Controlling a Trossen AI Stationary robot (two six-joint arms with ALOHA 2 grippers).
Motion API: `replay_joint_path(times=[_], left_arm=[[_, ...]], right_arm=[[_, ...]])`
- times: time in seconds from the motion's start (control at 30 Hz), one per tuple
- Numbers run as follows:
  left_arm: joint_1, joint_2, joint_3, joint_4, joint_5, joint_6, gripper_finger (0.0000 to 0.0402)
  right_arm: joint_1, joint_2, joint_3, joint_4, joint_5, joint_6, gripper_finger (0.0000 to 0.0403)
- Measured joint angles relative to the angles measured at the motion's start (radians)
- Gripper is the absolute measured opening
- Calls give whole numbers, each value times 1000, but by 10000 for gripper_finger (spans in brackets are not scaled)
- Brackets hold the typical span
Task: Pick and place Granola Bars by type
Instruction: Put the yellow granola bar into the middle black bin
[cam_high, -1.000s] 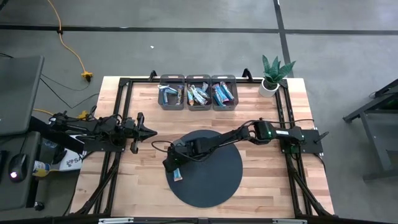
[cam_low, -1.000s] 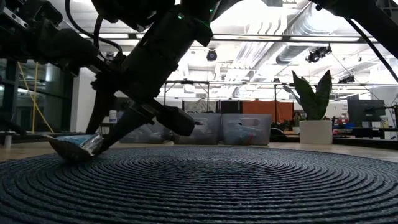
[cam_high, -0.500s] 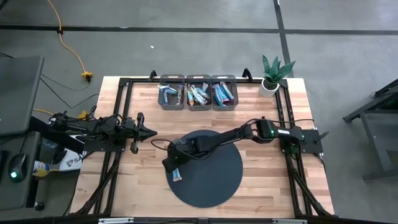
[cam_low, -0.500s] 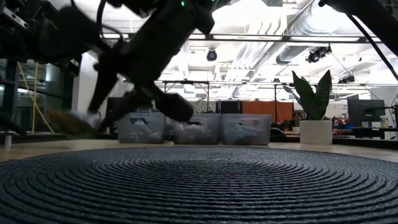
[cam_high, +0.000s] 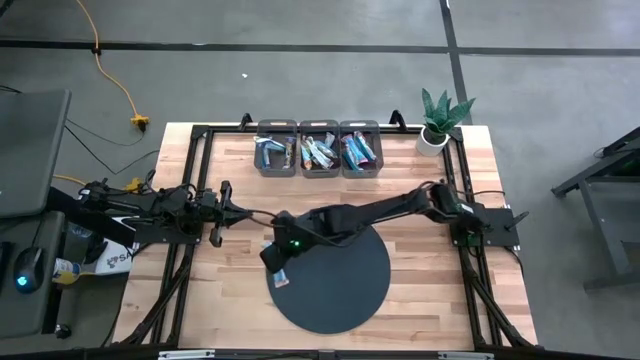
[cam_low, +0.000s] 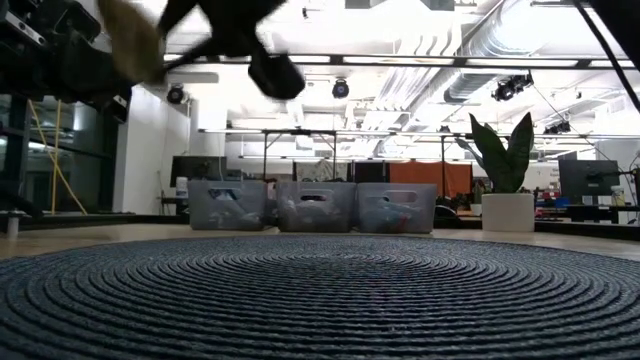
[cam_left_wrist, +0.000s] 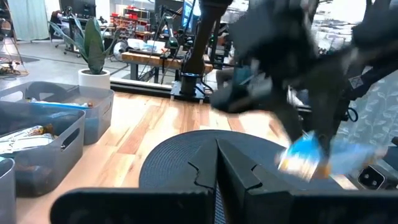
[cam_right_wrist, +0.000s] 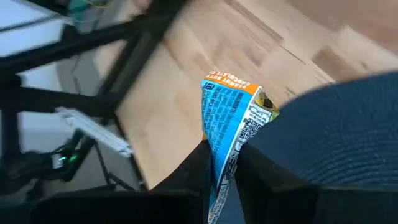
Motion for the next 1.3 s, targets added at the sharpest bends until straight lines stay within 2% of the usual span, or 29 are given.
replay_joint_path(times=[0.33,0.43,0.87,1.17,1.3], left_arm=[[0,0,0,0,0,0,1],[0,0,0,0,0,0,1],[0,0,0,0,0,0,1],[0,0,0,0,0,0,1],[0,0,0,0,0,0,1]], right_arm=[[48,-138,0,-100,-23,-215,46],[68,-167,0,-137,-1,-270,46],[60,-343,0,-119,264,-478,45],[-53,-450,0,-14,497,-710,45],[-147,-472,0,33,519,-775,45]])
